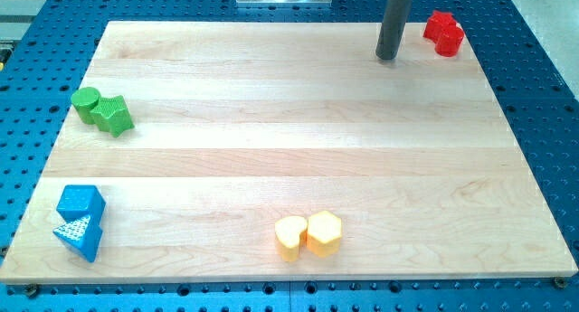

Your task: Separate the red star from the red circle

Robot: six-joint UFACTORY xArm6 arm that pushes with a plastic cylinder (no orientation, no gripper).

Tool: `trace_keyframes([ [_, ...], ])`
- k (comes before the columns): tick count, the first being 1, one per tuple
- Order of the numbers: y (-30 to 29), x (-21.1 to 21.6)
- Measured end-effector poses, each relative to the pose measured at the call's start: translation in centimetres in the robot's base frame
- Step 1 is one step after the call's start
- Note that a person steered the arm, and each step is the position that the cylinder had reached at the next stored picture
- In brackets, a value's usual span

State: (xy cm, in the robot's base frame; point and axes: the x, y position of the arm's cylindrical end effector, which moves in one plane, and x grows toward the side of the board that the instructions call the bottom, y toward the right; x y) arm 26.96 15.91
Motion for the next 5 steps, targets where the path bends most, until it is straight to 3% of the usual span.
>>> trace_keyframes([
  [2, 0.0, -0.1],
  [4, -0.3, 5.6],
  [5, 1.6, 10.9],
])
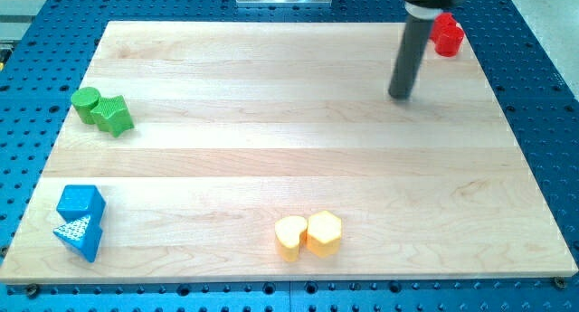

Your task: Separate the red star from the red circle

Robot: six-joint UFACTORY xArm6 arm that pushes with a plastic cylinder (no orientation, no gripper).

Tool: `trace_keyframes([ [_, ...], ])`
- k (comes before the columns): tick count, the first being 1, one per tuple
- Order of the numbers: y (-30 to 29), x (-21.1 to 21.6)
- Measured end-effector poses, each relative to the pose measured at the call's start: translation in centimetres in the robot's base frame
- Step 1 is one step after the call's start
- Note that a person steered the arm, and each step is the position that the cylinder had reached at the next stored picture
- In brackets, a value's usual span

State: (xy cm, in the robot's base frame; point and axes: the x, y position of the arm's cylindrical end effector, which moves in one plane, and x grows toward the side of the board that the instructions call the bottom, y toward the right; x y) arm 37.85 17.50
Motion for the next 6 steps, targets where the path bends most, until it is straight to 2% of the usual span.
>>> trace_keyframes([
  [2, 12.4, 7.4],
  [3, 17.0, 4.2],
  [5, 17.0, -15.0],
  [6, 16.6, -18.6],
])
